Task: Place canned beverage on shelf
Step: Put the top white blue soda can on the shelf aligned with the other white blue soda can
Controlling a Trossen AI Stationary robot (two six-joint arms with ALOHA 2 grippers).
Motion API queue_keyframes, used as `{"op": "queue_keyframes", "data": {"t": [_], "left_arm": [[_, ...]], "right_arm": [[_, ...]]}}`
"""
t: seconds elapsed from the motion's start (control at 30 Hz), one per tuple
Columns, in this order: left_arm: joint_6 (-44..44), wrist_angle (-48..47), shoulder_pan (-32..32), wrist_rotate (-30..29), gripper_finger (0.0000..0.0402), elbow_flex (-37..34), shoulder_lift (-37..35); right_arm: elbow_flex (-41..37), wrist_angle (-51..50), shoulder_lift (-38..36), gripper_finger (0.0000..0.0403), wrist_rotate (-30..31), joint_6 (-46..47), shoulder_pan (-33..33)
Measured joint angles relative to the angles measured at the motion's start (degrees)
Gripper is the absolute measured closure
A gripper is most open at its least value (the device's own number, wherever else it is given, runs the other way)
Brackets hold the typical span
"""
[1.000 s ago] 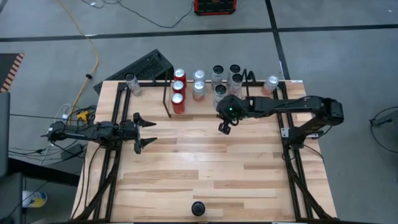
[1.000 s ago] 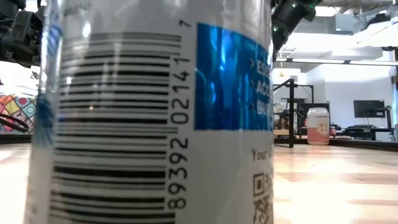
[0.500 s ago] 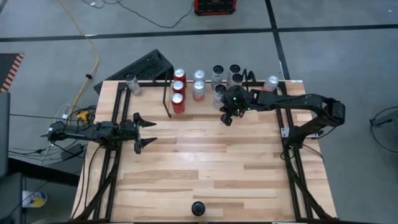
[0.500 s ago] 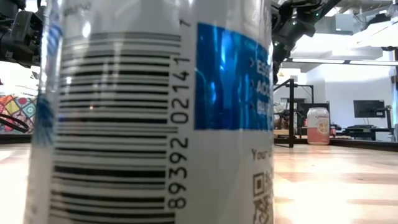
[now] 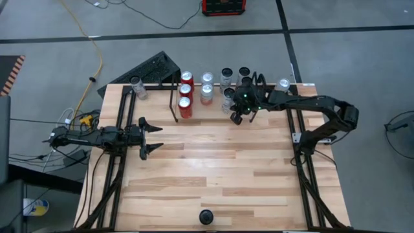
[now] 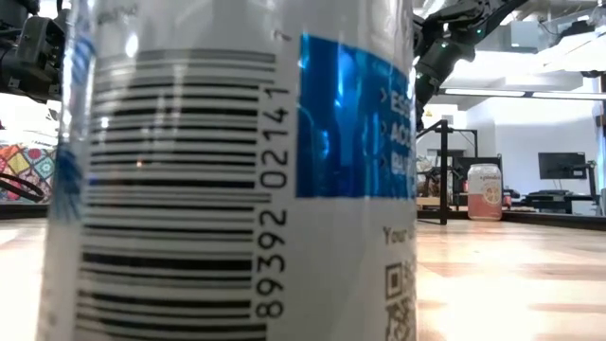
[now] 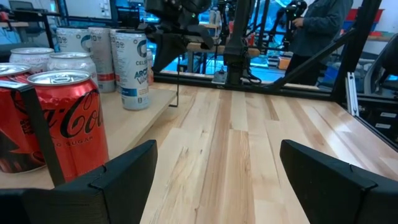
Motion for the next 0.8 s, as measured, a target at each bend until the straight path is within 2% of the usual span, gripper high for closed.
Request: {"op": "queue_keyframes", "data": {"t": [0.53, 0.8], "left_arm": [[0.0, 0.0, 0.0, 0.0, 0.0074, 0.0, 0.0], [0.0, 0.0, 0.0, 0.0, 0.0074, 0.0, 0.0]], "right_arm": [[0.0, 0.5, 0.0, 0.0403, -0.2, 0.2, -1.7], [0.0, -0.3, 0.0, 0.0403, -3.5, 1.4, -1.2]]}}
